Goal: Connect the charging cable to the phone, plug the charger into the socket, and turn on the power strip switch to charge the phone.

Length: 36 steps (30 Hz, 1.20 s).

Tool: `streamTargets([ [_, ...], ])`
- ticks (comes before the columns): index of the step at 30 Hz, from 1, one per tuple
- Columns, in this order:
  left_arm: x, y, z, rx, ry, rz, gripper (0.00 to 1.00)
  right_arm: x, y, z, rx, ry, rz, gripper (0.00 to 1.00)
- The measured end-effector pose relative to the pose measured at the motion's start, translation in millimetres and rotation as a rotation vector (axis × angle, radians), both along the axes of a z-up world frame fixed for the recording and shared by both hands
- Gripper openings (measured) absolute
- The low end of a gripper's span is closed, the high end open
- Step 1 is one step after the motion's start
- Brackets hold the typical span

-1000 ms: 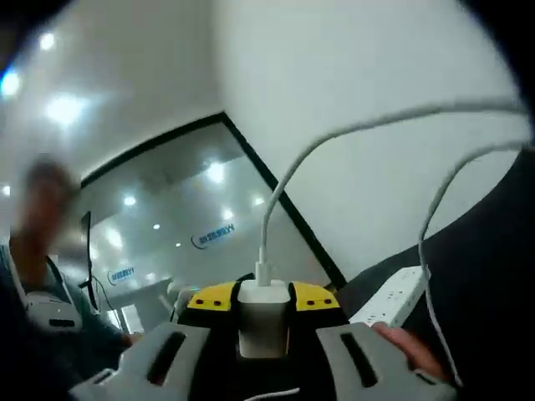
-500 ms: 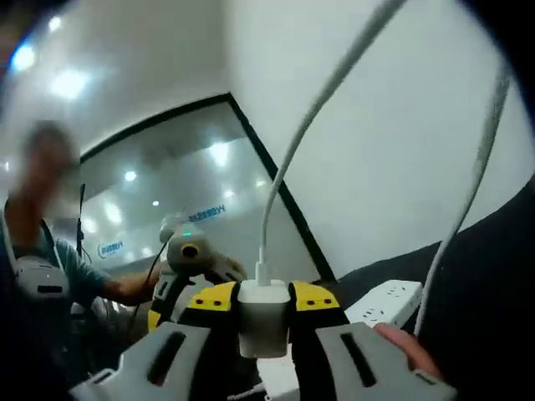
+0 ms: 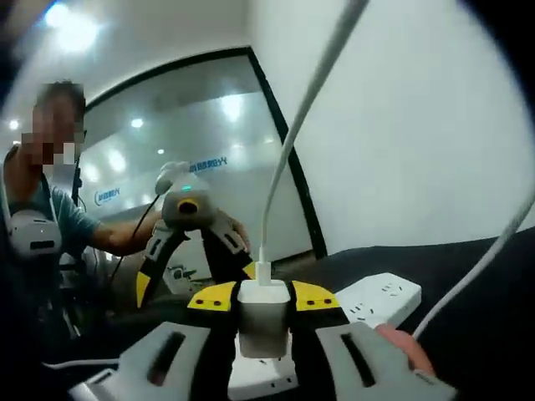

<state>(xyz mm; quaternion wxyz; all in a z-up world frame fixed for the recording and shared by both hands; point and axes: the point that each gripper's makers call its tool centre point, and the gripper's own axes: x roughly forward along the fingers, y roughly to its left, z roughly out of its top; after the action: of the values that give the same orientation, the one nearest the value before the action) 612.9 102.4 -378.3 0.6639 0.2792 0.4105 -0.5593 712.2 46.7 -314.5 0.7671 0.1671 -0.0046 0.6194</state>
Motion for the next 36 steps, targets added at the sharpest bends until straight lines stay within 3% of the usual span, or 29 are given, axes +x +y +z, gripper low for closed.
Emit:
streamTargets([
  [7, 21.3, 2.4, 2.5, 0.000, -0.018, -0.007, 0.95, 1.7, 1.3, -1.2, -0.008, -0.010, 0.009, 0.22],
  [15, 13.5, 3.9, -4.6, 0.025, -0.018, -0.011, 0.93, 7.9, 0.4, -2.6, -0.026, -0.034, 0.022, 0.22],
  [21, 10.7, 1.1, -4.0, 0.029, -0.024, -0.017, 0.92, -7.5, -2.0, -9.0, -0.096, -0.100, 0.039, 0.22],
  [26, 12.4, 0.0, -4.0, 0.030, -0.033, -0.022, 0.91, -8.5, -4.3, -11.5, -0.130, -0.135, 0.057, 0.21],
  [28, 17.9, 1.7, -3.5, 0.033, -0.034, -0.024, 0.91, -9.2, -3.3, -19.1, -0.192, -0.150, 0.092, 0.21],
  [34, 20.1, 0.0, -2.1, 0.037, -0.035, -0.030, 0.91, -13.0, -3.3, -15.7, -0.160, -0.093, 0.095, 0.22],
  [36, 24.7, 0.3, -0.6, 0.036, -0.041, -0.030, 0.91, -2.6, -7.7, -21.1, -0.187, -0.086, 0.086, 0.24],
])
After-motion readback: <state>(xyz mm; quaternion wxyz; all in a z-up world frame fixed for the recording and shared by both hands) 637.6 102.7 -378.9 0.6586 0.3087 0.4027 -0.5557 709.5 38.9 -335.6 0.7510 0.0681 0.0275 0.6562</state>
